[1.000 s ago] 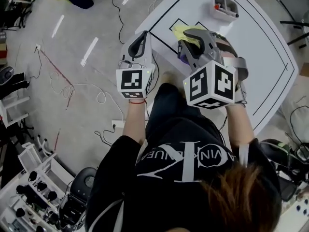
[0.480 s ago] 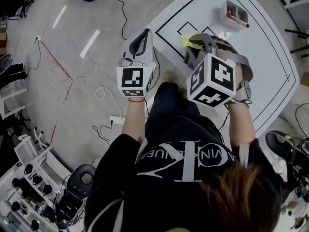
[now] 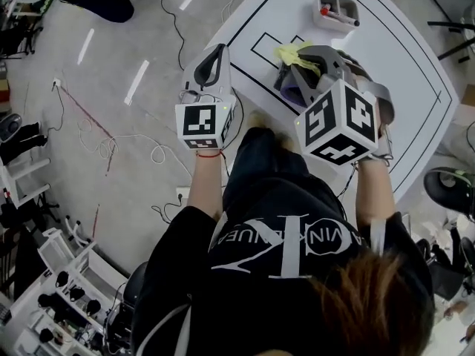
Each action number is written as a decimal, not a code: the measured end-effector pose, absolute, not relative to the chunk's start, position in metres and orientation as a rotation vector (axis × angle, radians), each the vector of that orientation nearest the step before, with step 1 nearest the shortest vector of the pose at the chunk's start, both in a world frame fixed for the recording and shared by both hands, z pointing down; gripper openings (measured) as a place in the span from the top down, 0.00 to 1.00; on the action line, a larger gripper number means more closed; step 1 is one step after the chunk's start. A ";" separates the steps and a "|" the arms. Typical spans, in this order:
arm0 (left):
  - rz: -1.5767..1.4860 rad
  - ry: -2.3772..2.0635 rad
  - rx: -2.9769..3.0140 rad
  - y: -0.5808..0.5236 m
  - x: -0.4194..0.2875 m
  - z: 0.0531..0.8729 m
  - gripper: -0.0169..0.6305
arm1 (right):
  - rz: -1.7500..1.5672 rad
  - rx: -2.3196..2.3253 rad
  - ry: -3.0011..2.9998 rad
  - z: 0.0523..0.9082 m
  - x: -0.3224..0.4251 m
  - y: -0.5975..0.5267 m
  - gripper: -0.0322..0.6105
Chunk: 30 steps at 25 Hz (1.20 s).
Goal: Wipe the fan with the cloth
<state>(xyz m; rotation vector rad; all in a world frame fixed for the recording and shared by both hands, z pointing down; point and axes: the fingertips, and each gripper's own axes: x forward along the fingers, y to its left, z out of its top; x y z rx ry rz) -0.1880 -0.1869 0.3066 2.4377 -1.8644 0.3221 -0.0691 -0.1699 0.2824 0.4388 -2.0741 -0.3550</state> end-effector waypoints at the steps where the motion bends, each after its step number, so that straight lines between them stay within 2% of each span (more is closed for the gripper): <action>1: 0.294 -1.828 2.458 -0.187 -0.180 0.305 0.96 | -0.341 0.479 -2.106 0.279 -0.066 -0.172 0.89; 5: 0.152 -1.628 2.516 -0.183 -0.145 0.310 0.96 | -0.130 0.613 -2.303 0.277 -0.058 -0.182 0.89; 8: 0.123 -1.565 2.567 -0.185 -0.132 0.314 0.96 | -0.101 0.617 -2.311 0.281 -0.054 -0.186 0.89; 30: 0.271 -1.563 2.589 -0.180 -0.116 0.319 0.96 | -0.009 0.805 -2.281 0.273 0.016 -0.182 0.89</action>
